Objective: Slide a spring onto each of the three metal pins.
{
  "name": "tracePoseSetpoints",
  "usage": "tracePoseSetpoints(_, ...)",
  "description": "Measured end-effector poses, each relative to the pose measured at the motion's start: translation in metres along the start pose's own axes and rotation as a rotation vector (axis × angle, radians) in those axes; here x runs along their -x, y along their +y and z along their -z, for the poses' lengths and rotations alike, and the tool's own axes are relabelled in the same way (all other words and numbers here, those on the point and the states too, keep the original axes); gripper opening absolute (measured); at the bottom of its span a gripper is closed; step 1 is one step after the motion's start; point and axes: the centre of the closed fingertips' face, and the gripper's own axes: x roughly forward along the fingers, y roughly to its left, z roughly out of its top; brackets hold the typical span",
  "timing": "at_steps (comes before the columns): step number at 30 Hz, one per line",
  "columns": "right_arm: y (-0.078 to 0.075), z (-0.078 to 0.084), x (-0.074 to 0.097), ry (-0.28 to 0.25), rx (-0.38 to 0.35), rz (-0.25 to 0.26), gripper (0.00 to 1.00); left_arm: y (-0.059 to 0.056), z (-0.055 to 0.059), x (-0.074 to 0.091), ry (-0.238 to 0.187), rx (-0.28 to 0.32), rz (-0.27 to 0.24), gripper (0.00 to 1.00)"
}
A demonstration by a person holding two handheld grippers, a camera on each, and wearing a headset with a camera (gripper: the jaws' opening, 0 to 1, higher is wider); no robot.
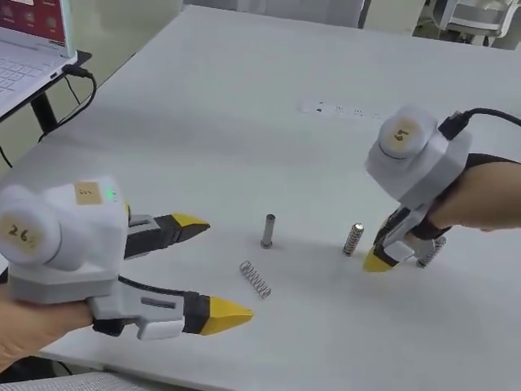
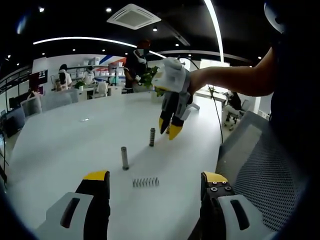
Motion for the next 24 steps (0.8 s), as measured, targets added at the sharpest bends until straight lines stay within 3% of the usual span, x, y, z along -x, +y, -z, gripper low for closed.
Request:
tracePoseSetpoints(12,0.044,-0.010,-0.005,-0.008,0.063,-0.044,0.21,-0.003,0.001,0.003,0.006,-0.007,0.001,0.70)
tracePoseSetpoints(24,0.077,-0.043,-0.018,-0.045,0.124,-0.091,0.22,-0.003,0.003,0.007,0.017,-0.011,-0.008,0.70)
